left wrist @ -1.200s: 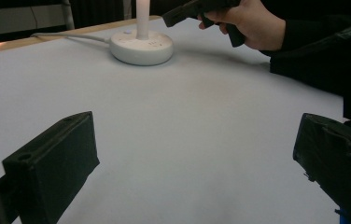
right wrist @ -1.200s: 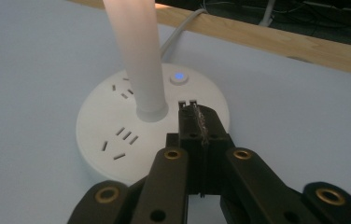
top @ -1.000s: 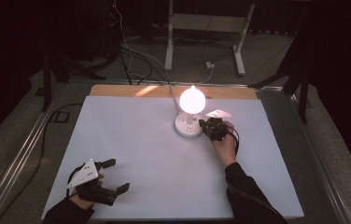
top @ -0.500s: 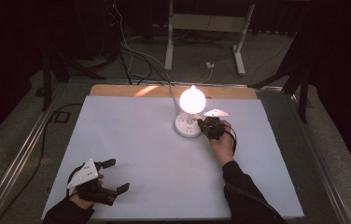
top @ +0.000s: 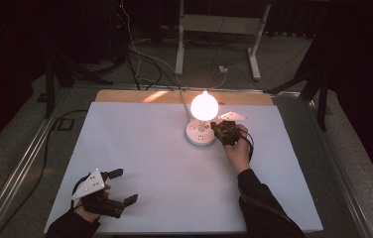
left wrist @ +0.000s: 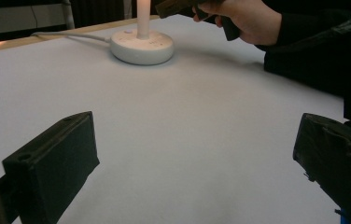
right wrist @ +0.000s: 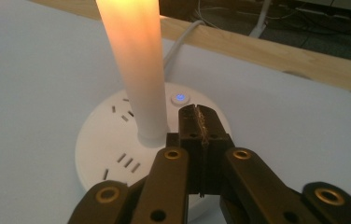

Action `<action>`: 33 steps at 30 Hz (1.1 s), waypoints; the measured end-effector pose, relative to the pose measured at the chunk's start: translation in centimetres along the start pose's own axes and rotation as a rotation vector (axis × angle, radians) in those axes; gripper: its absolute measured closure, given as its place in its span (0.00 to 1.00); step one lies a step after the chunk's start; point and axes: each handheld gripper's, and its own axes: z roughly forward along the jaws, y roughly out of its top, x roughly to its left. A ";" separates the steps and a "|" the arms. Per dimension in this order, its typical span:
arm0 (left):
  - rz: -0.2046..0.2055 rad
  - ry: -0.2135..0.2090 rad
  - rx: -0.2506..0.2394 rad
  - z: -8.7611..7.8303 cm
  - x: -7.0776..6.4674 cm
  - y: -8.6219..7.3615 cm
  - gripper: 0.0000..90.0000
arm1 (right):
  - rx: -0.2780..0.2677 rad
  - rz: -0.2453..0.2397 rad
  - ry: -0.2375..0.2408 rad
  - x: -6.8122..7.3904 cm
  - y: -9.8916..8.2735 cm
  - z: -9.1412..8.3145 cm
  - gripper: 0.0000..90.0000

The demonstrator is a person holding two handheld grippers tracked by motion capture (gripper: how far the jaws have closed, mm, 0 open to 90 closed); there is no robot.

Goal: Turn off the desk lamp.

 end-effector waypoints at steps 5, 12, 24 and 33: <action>0.006 0.000 0.000 -0.1 -0.1 0.0 0.01 | -0.010 0.003 -0.002 0.0 0.2 -0.3 1.00; 0.003 0.001 0.000 -0.1 0.0 0.0 0.01 | 0.003 -0.005 -0.007 0.1 0.0 0.1 1.00; 0.002 0.001 0.002 -0.1 0.0 0.0 0.01 | 0.038 -0.009 -0.003 0.3 -1.1 1.0 1.00; 0.003 0.000 0.001 -0.1 0.0 0.0 0.01 | 0.058 -0.006 0.000 0.3 -1.6 1.4 1.00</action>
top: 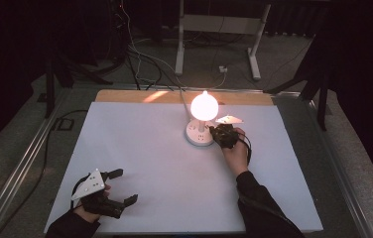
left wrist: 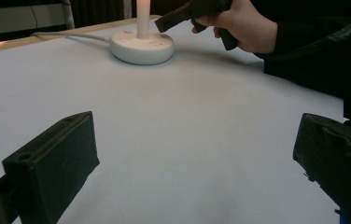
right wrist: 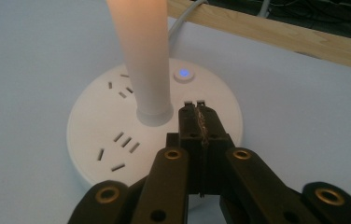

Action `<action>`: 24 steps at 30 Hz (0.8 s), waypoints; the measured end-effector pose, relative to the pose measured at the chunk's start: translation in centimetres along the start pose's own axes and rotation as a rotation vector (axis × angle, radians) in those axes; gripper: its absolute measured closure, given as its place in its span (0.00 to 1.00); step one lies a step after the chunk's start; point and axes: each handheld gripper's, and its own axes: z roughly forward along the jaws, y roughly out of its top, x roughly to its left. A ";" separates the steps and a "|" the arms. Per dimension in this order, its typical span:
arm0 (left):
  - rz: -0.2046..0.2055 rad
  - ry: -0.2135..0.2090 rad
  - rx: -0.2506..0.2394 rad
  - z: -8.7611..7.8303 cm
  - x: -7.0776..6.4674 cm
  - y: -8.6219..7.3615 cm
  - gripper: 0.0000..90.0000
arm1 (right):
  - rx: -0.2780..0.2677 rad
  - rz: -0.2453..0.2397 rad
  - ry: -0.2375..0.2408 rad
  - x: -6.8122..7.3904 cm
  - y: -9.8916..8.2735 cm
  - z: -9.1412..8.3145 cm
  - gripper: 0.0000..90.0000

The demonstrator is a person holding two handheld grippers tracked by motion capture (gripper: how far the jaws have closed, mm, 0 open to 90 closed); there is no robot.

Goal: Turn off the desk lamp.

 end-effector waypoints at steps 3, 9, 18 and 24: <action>-0.002 0.001 -0.001 0.0 0.0 0.0 0.01 | 0.006 0.007 0.002 -0.1 -0.2 0.2 1.00; -0.006 0.000 -0.003 0.0 0.0 0.0 0.01 | 0.013 0.000 0.002 -0.2 -0.3 0.3 1.00; -0.006 -0.002 -0.003 0.0 0.0 0.0 0.01 | 0.001 -0.005 0.012 0.0 -0.6 0.2 1.00; -0.009 -0.001 -0.007 0.0 0.1 0.0 0.01 | -0.017 0.002 -0.010 0.0 0.4 -0.4 1.00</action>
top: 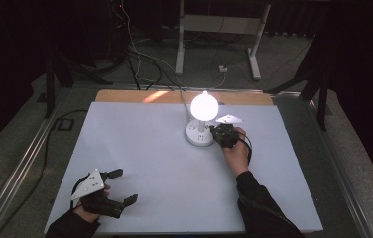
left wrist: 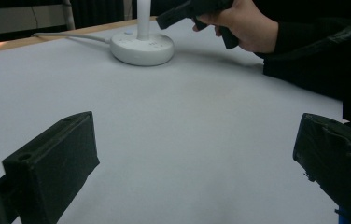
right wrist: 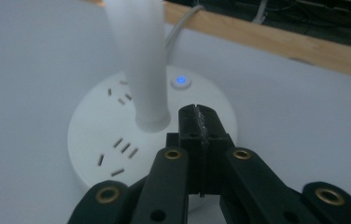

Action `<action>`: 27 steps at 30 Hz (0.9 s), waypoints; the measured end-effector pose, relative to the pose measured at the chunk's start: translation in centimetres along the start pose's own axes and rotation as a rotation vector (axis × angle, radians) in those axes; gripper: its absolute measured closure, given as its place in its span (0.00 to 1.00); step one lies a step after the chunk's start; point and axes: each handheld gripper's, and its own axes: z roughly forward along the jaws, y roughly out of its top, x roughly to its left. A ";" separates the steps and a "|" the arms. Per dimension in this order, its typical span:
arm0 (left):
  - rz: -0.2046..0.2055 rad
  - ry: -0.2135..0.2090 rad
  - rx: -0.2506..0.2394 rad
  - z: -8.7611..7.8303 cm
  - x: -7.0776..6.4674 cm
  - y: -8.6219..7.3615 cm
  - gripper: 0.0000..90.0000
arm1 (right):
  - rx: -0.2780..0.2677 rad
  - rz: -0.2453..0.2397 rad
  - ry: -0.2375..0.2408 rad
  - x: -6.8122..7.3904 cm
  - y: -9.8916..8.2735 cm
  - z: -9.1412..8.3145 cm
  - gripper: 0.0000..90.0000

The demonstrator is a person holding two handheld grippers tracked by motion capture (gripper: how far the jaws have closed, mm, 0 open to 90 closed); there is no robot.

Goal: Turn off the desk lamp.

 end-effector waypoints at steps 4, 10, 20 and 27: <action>-0.001 -0.001 0.005 0.1 0.0 0.0 0.01 | -0.028 0.007 0.005 -0.5 1.0 -1.1 1.00; 0.005 0.000 0.006 0.0 -0.1 0.0 0.01 | -0.033 0.010 0.007 -0.6 1.3 -1.4 1.00; 0.003 0.000 0.005 0.1 0.0 0.0 0.01 | -0.033 0.007 0.001 -0.6 1.3 -1.4 1.00; 0.005 0.000 0.007 0.0 0.0 0.0 0.01 | -0.012 0.003 0.000 -0.5 0.5 -0.6 1.00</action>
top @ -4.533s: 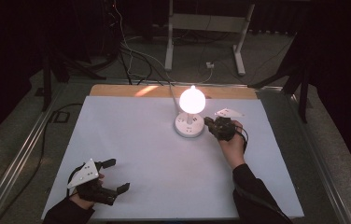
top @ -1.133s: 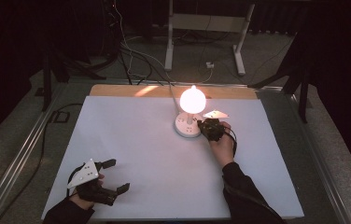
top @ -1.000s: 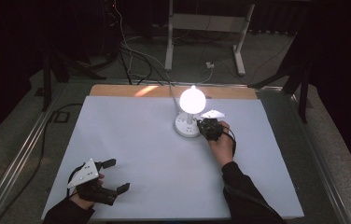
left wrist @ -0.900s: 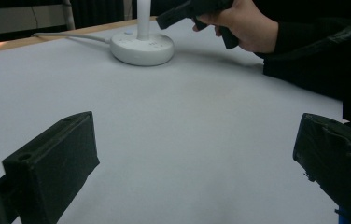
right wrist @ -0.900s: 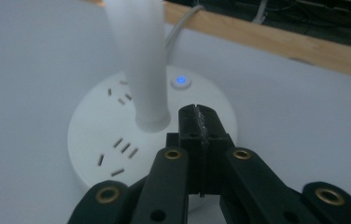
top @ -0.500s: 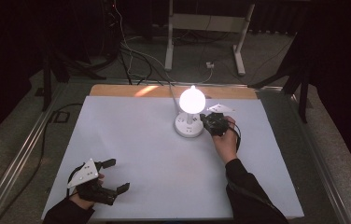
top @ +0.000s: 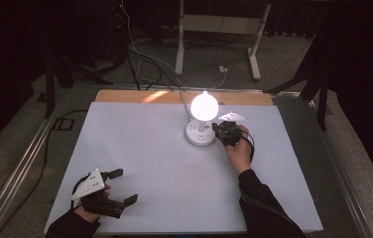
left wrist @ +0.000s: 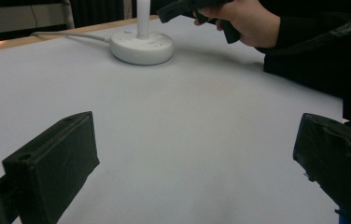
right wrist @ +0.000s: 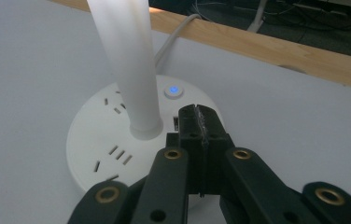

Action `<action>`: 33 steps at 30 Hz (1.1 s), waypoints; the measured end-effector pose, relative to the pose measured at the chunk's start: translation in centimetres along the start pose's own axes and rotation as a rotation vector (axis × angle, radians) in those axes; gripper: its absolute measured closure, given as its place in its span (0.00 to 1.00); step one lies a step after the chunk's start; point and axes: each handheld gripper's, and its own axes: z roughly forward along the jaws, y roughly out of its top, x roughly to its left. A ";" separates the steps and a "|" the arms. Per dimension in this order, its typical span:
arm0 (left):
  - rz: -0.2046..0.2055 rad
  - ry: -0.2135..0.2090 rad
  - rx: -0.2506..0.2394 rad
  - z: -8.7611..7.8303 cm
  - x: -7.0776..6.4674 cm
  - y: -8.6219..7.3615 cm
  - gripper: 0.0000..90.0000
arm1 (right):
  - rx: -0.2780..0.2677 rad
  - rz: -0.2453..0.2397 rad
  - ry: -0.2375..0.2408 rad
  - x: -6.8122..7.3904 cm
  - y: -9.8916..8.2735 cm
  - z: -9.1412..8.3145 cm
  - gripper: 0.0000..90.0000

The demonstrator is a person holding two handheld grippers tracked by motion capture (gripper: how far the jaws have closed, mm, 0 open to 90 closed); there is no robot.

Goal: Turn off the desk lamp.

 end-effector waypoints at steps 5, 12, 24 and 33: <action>-0.001 -0.001 0.001 0.0 0.0 0.0 0.01 | 0.016 -0.004 0.003 0.2 -0.5 0.5 1.00; -0.003 0.000 0.000 0.0 0.0 0.0 0.01 | 0.039 -0.017 0.000 0.4 -1.1 1.2 1.00; -0.005 -0.002 -0.001 0.1 0.0 0.0 0.01 | 0.028 -0.025 -0.002 0.3 -1.5 1.3 1.00; -0.004 -0.003 -0.002 0.1 0.0 0.0 0.01 | 0.032 -0.016 -0.001 0.4 -1.1 1.1 1.00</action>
